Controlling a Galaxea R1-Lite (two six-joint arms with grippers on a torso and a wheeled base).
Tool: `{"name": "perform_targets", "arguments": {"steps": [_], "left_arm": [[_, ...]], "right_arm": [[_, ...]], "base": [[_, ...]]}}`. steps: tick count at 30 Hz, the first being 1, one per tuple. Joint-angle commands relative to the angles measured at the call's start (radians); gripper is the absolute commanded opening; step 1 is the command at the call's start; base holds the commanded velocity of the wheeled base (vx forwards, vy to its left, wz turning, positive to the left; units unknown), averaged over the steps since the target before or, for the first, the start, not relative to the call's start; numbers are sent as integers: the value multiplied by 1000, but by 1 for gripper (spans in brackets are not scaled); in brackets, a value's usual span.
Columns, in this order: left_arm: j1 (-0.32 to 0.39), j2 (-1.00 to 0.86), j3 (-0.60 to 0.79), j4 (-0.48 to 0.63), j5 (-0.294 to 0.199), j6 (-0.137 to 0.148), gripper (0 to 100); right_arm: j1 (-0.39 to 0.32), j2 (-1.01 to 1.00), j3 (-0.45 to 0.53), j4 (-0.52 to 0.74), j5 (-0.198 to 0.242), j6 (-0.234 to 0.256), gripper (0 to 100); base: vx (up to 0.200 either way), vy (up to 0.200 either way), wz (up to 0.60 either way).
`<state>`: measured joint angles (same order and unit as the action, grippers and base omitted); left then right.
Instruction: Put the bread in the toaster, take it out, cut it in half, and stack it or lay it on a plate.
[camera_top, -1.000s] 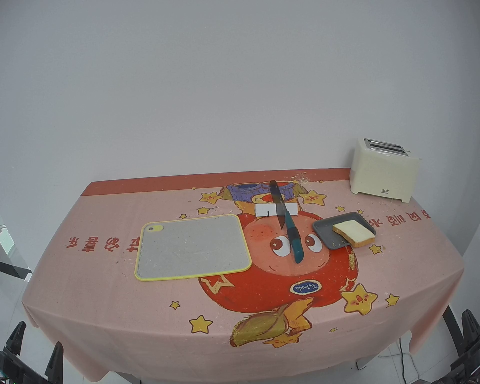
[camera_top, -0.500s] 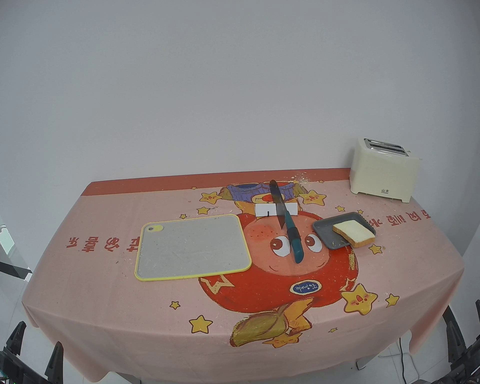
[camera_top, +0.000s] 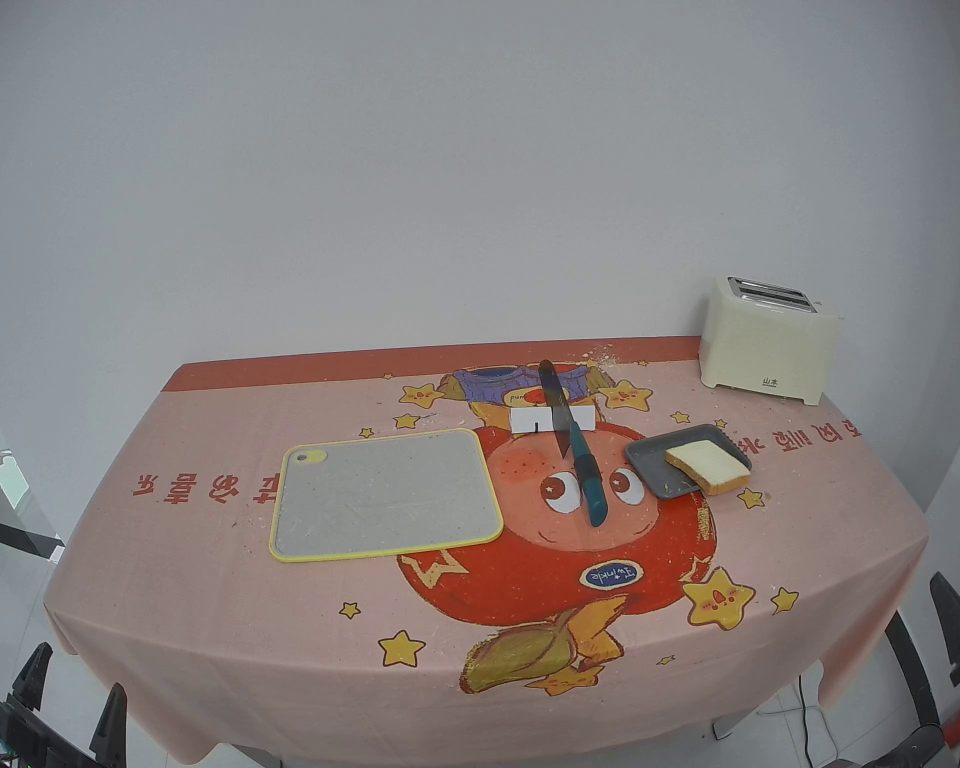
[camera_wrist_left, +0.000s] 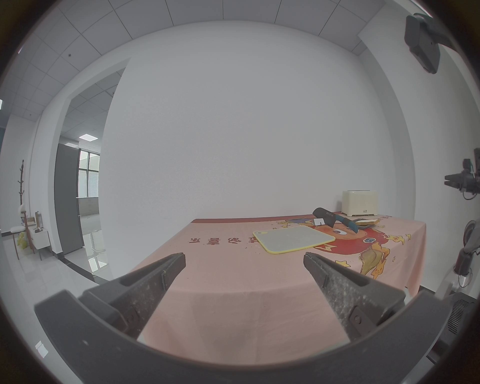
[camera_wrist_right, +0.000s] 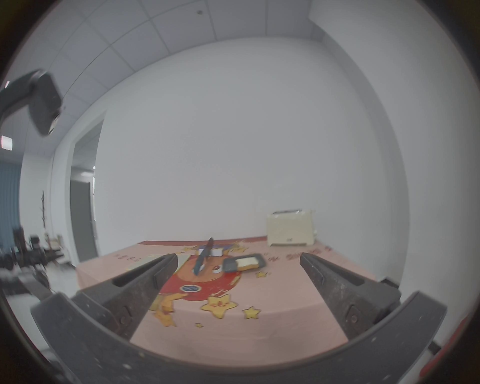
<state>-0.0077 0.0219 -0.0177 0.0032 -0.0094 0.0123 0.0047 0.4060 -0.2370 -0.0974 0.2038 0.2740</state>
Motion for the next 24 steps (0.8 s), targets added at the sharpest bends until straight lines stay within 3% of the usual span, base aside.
{"name": "perform_targets", "arguments": {"steps": [1, 3, 4, 5, 6, 10, 14, 17, 20, 24], "left_arm": [[0, 0, 18, 0, 0, 0, 100], [0, 0, 18, 0, 0, 0, 100], [0, 0, 18, 0, 0, 0, 100], [0, 0, 18, 0, 0, 0, 100], [0, 0, 18, 0, 0, 0, 100], [0, 0, 18, 0, 0, 0, 100], [0, 0, 18, 0, 0, 0, 100], [0, 0, 18, 0, 0, 0, 100], [0, 0, 18, 0, 0, 0, 100], [0, 0, 18, -2, 0, 0, 100]], "right_arm": [[51, 390, -74, -25, 86, 327, 100], [78, 456, -77, -61, 105, 432, 100], [78, 456, -77, -61, 105, 432, 100], [93, 530, -73, -130, 120, 533, 100], [97, 594, -68, -188, 126, 597, 100], [97, 804, -53, -369, 131, 726, 100], [97, 967, 2, -581, 135, 775, 100], [97, 1077, 39, -760, 166, 812, 100], [95, 1177, 51, -912, 178, 881, 100], [97, 1242, 48, -995, 178, 926, 100]], "base": [[0, 0, 0], [0, 0, 0], [0, 0, 0], [0, 0, 0], [0, 0, 0], [0, 0, 0], [0, 0, 0], [0, 0, 0], [0, 0, 0], [0, 0, 0]]}}
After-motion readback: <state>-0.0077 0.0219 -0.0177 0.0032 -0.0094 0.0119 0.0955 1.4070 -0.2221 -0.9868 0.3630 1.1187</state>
